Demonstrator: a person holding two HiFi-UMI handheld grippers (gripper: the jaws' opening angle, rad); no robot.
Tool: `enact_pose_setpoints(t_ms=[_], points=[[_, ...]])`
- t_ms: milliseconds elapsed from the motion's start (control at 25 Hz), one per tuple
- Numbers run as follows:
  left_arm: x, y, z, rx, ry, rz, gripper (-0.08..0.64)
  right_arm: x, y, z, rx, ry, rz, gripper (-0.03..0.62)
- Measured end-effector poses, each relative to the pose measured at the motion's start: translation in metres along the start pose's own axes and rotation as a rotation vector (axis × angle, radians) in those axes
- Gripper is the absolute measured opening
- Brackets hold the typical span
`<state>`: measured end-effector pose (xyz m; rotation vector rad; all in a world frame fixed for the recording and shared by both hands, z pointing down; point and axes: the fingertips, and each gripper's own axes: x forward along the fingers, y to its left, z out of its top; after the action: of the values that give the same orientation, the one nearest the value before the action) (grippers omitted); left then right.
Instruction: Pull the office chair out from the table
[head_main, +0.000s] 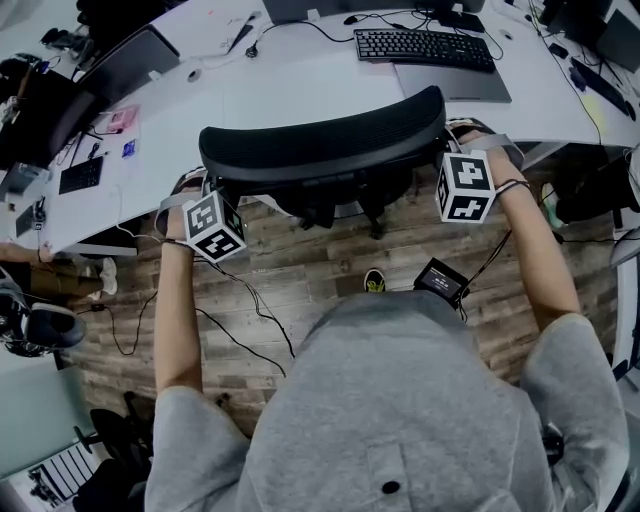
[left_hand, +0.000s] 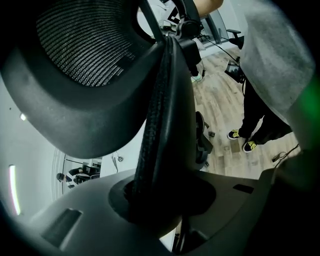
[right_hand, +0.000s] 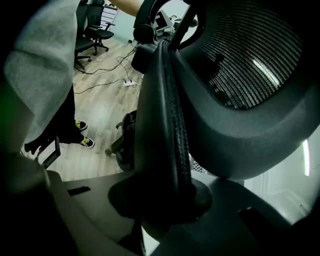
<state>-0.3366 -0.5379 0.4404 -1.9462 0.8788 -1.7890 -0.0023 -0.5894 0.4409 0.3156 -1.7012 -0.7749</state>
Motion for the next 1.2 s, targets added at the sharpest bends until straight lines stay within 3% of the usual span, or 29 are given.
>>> enact_pose_setpoints(t_ms=[360, 840, 1200], points=[[-0.013, -0.011, -0.003, 0.041, -0.004, -0.047, 0.101, -0.010, 0.010, 0.009, -0.002, -0.005, -0.006, 0.081], [-0.043, -0.046, -0.014, 0.027, -0.011, -0.026, 0.101, -0.035, 0.043, 0.028, -0.009, -0.022, -0.019, 0.081], [-0.043, -0.046, -0.012, 0.032, -0.016, -0.016, 0.101, -0.036, 0.050, 0.027, 0.000, -0.013, 0.000, 0.081]])
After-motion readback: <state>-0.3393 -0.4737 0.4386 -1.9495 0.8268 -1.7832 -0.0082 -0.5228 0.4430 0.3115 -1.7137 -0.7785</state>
